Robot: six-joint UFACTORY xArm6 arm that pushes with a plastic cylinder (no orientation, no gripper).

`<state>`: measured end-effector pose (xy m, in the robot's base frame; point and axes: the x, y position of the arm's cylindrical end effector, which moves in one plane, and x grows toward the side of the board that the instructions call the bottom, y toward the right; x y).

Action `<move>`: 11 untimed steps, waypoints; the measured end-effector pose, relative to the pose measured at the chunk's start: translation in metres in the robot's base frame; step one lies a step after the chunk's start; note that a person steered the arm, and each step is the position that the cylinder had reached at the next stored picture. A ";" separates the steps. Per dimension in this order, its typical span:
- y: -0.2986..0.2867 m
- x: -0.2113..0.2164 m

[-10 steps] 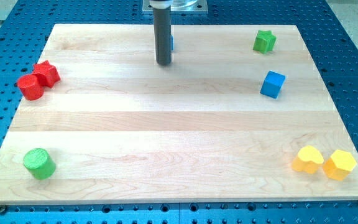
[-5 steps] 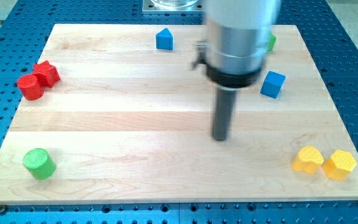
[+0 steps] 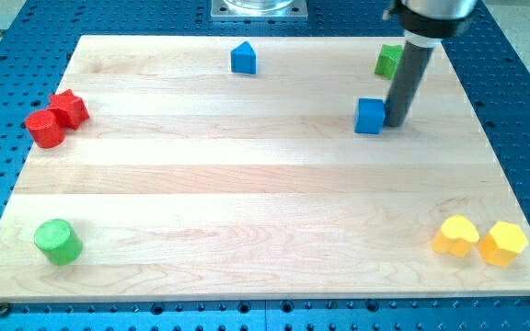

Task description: Push the cube into the triangle

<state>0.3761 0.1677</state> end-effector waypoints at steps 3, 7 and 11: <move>-0.096 -0.002; -0.080 0.023; -0.153 0.065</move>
<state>0.4409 0.0148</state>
